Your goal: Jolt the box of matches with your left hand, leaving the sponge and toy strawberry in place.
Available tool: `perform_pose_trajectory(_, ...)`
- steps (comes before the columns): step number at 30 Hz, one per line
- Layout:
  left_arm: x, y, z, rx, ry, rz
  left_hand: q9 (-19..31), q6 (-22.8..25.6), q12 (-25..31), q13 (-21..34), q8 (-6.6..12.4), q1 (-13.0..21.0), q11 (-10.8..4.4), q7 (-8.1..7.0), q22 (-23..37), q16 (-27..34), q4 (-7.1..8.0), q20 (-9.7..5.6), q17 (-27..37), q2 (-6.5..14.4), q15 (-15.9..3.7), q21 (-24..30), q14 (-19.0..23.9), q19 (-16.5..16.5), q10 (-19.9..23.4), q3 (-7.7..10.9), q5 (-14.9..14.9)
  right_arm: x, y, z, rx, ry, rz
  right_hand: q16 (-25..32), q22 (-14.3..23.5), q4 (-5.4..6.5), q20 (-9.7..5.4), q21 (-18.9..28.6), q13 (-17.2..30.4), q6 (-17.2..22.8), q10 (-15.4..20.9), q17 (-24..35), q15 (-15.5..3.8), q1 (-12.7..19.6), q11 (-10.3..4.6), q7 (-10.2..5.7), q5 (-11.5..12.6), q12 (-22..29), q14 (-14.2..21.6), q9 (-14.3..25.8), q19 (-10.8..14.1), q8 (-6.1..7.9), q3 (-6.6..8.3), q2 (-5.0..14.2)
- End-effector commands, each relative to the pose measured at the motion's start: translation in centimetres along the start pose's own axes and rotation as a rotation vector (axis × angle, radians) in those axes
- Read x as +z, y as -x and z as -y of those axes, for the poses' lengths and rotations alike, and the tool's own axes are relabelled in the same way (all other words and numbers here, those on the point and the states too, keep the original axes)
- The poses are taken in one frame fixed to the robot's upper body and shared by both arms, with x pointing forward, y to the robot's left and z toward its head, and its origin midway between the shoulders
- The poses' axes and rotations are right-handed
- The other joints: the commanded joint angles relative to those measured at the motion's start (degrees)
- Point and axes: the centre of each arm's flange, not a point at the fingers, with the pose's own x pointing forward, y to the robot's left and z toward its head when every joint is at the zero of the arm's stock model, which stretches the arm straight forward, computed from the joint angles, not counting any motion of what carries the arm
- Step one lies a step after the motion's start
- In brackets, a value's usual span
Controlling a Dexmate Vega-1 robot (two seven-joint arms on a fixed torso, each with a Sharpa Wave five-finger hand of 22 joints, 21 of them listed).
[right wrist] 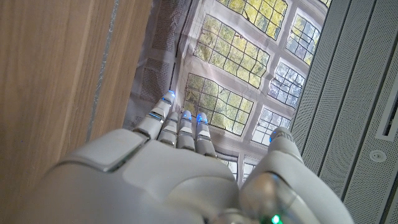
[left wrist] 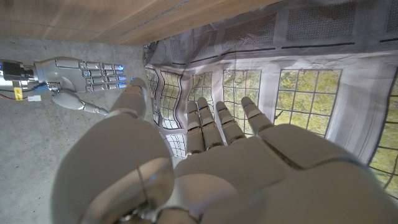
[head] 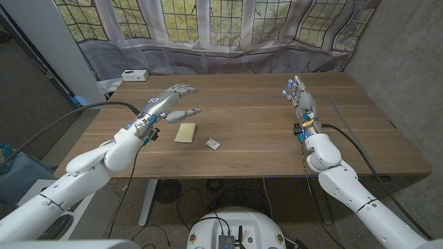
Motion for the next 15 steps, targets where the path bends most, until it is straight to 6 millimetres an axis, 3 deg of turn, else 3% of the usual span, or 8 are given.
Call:
perform_pose_trajectory(1, 0.5, -1.0, -0.4, -0.192, -0.124, -0.019, 0.3, 0.7, -0.2, 0.1, 0.09, 2.1, -1.04, -1.06, 0.1, 0.1, 0.08, 0.90, 0.0, -0.6, -0.12, -0.8, -0.9, -3.0, 0.5, 0.66, 0.4, -0.3, 0.2, 0.4, -0.004, -0.001, -0.003, -0.1, 0.2, -0.15, 0.01, -0.2, 0.1, 0.3, 0.3, 0.1, -0.10, 0.1, -0.09, -0.37, 0.2, -0.2, -0.2, 0.1, -0.2, -0.21, 0.11, 0.13)
perform_pose_trajectory(8, 0.6, -1.5, -1.1, -0.267, -0.169, -0.008, 0.3, 0.3, -0.5, 0.1, -0.06, 3.9, -2.74, -2.79, 0.1, 0.2, 0.08, 1.20, 0.0, -1.7, 0.54, -1.0, -1.8, -6.1, 0.2, 0.86, 0.8, -0.3, 0.3, 0.3, -0.011, -0.005, -0.004, -0.1, 0.2, -0.18, 0.00, -0.2, 0.1, 0.3, 0.3, 0.1, -0.03, 0.2, -0.03, -0.54, 0.2, -0.2, -0.2, 0.1, -0.2, -0.24, 0.09, 0.14)
perform_pose_trajectory(11, 0.8, -1.4, -1.4, -0.262, -0.207, -0.009, 0.3, 0.5, -0.5, 0.1, 0.07, 5.9, -3.63, -3.64, 0.1, 0.3, 0.09, 1.20, 0.1, -2.4, -0.26, -1.2, -2.4, -9.4, 0.6, 1.13, 1.2, -0.4, 0.4, 0.2, -0.012, -0.007, -0.005, -0.2, 0.2, -0.16, 0.02, -0.2, 0.1, 0.2, 0.2, 0.1, 0.03, 0.1, -0.03, -0.56, 0.2, -0.3, -0.3, 0.1, -0.3, -0.25, 0.07, 0.14)
perform_pose_trajectory(15, 0.8, -1.6, -1.7, -0.284, -0.235, -0.009, 0.3, 1.8, -0.3, 0.1, 0.49, 7.7, -4.49, -4.94, 0.1, 0.5, 0.05, 1.05, 0.0, -2.4, -1.02, -0.7, -2.4, -9.8, 1.5, 1.59, 1.5, -0.6, 0.4, -0.1, -0.016, -0.011, -0.009, -0.3, 0.2, -0.19, 0.08, -0.3, 0.1, 0.2, -0.2, 0.1, 0.02, 0.1, 0.22, -0.58, 0.2, -0.4, -0.6, 0.1, -0.6, -0.28, 0.06, 0.16)
